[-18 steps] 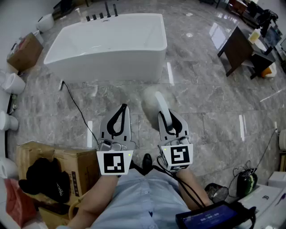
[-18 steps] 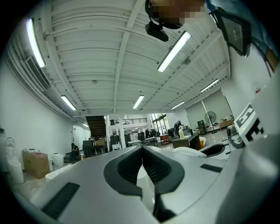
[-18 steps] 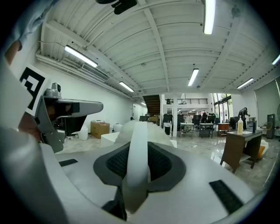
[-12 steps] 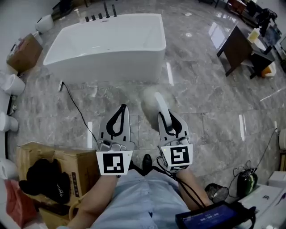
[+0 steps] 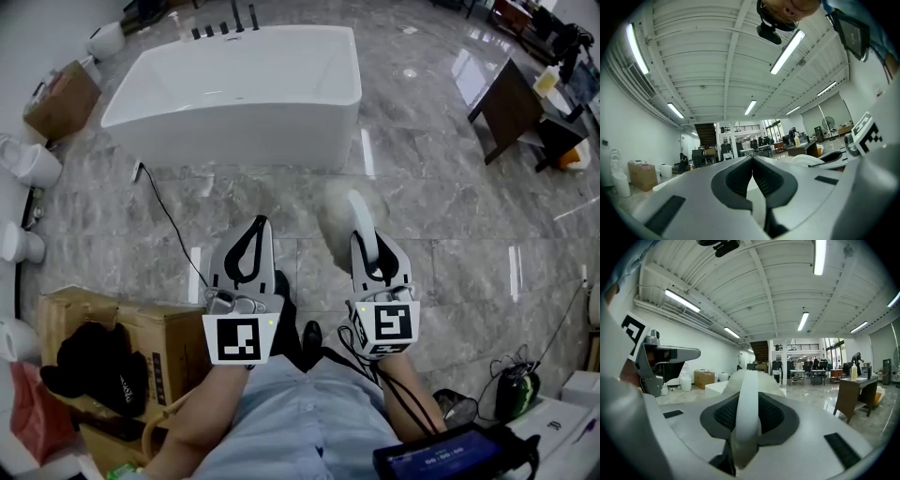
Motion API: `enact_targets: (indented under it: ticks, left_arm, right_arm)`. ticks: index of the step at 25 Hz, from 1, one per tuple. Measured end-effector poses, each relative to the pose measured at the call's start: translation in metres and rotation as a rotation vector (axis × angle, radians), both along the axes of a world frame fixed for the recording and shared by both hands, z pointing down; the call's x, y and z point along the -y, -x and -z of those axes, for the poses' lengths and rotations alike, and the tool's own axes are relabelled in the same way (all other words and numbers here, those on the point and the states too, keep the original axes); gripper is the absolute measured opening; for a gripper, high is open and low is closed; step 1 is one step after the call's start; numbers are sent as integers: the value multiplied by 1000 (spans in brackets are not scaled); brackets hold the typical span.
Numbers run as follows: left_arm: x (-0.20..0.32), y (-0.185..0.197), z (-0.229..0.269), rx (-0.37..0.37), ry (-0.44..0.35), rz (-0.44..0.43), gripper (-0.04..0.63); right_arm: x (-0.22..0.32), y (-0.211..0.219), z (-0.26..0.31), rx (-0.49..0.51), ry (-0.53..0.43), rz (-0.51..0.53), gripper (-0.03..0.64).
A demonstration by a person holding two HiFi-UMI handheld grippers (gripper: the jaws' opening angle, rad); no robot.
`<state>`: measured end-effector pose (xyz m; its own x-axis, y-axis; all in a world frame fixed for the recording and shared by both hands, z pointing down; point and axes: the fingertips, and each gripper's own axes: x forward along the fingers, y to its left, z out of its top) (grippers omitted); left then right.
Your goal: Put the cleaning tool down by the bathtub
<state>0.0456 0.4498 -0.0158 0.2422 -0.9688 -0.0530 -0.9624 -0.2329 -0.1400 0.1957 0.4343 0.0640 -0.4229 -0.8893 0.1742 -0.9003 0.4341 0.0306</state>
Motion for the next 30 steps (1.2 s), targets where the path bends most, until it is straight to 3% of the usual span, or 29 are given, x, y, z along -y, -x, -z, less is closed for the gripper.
enact_targets:
  ticks: [9, 18, 30]
  left_arm:
    - [46, 31, -16, -2, 17, 30, 17]
    - [139, 78, -28, -9, 39, 39, 17]
    - [265, 125, -9, -48, -15, 1, 17]
  right_arm:
    - [47, 16, -18, -19, 39, -3, 104]
    - [136, 57, -35, -32, 91, -1, 104]
    - [252, 100, -7, -64, 36, -34, 104]
